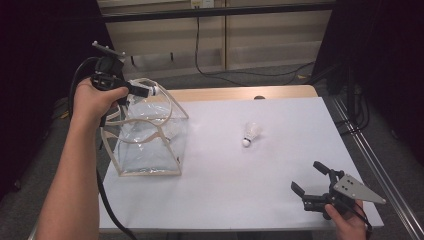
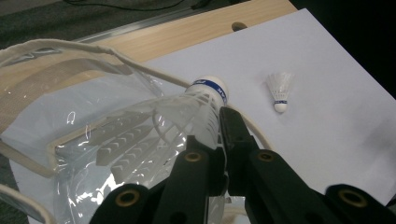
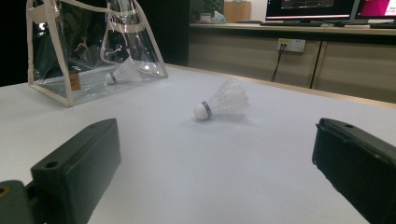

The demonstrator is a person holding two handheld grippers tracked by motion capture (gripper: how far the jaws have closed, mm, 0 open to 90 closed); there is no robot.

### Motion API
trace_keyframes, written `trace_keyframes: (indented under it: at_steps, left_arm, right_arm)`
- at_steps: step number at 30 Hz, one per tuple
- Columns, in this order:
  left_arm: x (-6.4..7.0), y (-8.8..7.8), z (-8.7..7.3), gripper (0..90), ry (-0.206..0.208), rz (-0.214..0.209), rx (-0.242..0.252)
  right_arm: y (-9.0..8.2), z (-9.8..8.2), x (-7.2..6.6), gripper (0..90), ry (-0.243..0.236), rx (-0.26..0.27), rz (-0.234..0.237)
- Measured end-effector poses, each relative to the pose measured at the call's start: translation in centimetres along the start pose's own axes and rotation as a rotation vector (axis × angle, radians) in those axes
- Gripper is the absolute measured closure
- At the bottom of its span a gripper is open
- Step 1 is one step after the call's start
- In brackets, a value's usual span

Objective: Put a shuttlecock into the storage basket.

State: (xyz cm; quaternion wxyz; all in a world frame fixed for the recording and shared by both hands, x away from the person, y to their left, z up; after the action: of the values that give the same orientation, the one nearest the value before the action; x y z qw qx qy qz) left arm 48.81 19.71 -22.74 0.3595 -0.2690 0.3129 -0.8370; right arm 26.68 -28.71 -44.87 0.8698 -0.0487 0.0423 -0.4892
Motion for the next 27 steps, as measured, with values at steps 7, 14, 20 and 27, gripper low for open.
trace_keyframes:
  at_steps: [7, 14, 20, 27]
  left_arm:
    - [-0.4, 0.2, -0.3, 88.9, -0.010, 0.006, -0.006]
    - [-0.7, 0.7, -0.6, 88.7, -0.012, 0.002, -0.019]
    - [-0.9, 1.0, -0.8, 88.7, -0.014, 0.003, -0.027]
    - [-1.0, 1.4, -1.0, 88.5, -0.009, 0.001, -0.038]
  right_arm:
    - [0.0, 0.0, -0.1, 1.0, 0.004, 0.001, 0.001]
    - [0.0, 0.0, -0.1, 1.0, 0.005, 0.001, -0.002]
    - [0.1, 0.0, -0.1, 1.0, 0.006, -0.001, -0.001]
    - [0.1, 0.0, -0.1, 1.0, 0.005, -0.002, 0.000]
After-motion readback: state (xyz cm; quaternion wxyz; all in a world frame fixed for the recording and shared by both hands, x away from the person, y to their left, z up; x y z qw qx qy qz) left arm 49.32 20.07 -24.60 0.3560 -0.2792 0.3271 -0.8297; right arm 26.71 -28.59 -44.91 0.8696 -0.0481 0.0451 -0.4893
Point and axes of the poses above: each handheld gripper's, and its own axes: y roughly forward along the jaws, z roughly out of its top, x roughly to its right, the point moved 4 cm from there along y, roughly forward along the jaws, and after that the axes turned 1 degree about x, right-handed, at the moved point
